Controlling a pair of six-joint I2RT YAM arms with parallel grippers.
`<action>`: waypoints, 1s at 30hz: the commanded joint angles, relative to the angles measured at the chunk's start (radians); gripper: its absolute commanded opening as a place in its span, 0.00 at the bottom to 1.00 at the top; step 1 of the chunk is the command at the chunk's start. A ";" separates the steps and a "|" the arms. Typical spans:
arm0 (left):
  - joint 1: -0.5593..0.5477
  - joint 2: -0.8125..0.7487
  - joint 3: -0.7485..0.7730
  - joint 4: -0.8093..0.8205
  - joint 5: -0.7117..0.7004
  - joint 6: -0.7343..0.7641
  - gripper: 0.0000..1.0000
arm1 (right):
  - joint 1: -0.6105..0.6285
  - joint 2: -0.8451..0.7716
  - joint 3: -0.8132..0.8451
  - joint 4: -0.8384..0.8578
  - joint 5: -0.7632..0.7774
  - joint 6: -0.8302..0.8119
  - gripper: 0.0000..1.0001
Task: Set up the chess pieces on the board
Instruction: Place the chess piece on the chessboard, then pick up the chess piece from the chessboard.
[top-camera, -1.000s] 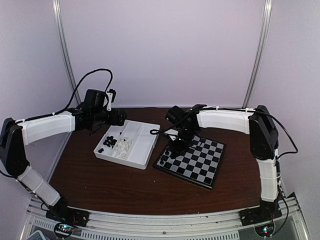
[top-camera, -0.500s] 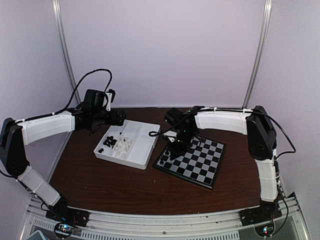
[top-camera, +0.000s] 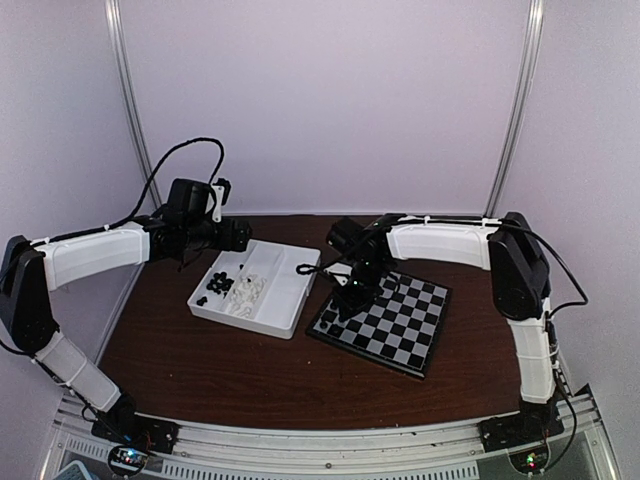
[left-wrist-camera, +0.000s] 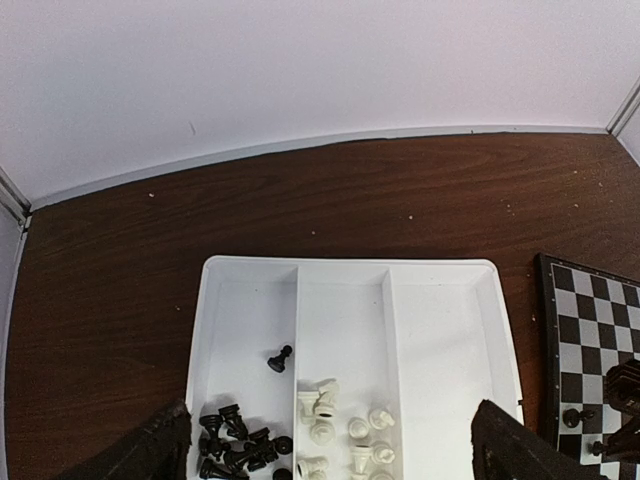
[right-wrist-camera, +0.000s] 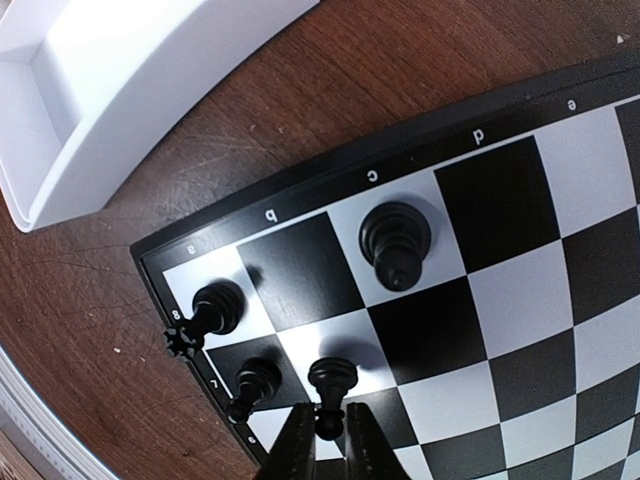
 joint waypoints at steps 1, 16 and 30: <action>0.013 -0.016 -0.009 0.015 0.003 -0.009 0.98 | 0.008 0.018 0.031 -0.006 0.010 0.004 0.16; 0.015 -0.008 -0.006 0.017 0.016 -0.008 0.98 | 0.011 0.029 0.040 -0.005 0.010 0.000 0.21; 0.018 -0.007 -0.013 0.016 0.021 -0.008 0.98 | 0.013 0.025 0.041 -0.011 0.046 -0.004 0.07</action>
